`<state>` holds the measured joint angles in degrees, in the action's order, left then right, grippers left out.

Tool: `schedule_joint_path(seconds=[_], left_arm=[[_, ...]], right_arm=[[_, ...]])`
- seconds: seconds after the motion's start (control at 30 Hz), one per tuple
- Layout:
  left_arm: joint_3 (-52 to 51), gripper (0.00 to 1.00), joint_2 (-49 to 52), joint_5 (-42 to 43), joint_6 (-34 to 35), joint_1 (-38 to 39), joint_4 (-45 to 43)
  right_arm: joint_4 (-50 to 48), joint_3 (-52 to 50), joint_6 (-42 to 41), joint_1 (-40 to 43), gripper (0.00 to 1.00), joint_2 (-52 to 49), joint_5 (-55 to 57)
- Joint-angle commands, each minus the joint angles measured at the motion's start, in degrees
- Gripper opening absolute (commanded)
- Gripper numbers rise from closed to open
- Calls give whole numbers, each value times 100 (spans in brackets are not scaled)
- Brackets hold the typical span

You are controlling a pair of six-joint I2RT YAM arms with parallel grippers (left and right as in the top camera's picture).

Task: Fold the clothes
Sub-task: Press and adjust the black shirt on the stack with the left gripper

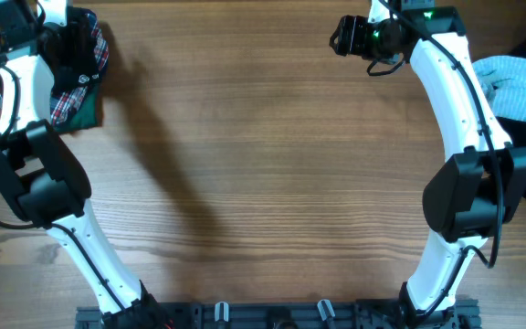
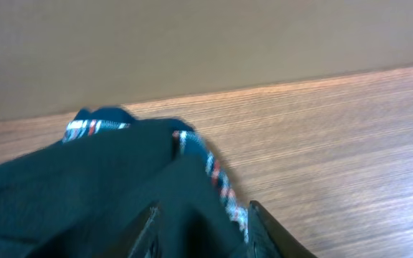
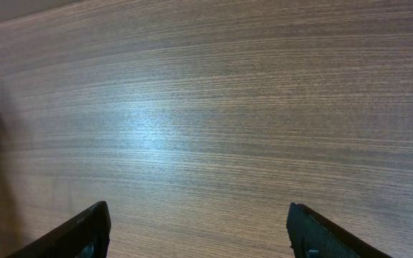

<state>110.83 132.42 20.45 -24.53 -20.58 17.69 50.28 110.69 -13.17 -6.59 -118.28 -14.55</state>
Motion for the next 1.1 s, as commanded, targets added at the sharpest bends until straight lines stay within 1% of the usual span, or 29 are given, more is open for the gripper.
schedule_joint_path(seconds=[0.0,0.1,0.17,0.23,0.33,0.5,0.6,0.7,0.8,0.87,0.93,1.07], left_arm=[[-68,35,79,-254,-267,-243,92],[-68,34,284,-229,-4,-444,101],[-68,34,435,-33,96,-573,103],[-68,36,586,221,101,-675,105],[-68,36,793,376,101,-763,105],[-68,38,1067,400,101,-772,98],[-66,39,1069,437,103,-769,57],[-66,46,861,741,105,-767,-46],[-66,50,487,831,498,-767,-114],[-66,52,219,835,632,-765,-111],[-66,61,-68,835,809,-765,-83],[-66,64,-702,848,876,-737,131]], right_arm=[[7,-48,116,-37,80,-116,-92],[15,-48,120,-37,79,-116,-92],[13,-48,116,-37,80,-116,-92],[9,-48,116,-37,80,-116,-92],[9,-48,111,-37,80,-116,-94],[9,-48,114,-37,80,-116,-203],[4,-48,120,-37,80,-116,-201],[-22,-48,118,-35,80,-116,-199],[-42,-48,118,-35,80,-116,-199],[-81,-48,116,-35,84,-116,-203],[-205,-46,118,-35,86,-114,-275],[-514,-46,120,-24,91,-109,-553]])
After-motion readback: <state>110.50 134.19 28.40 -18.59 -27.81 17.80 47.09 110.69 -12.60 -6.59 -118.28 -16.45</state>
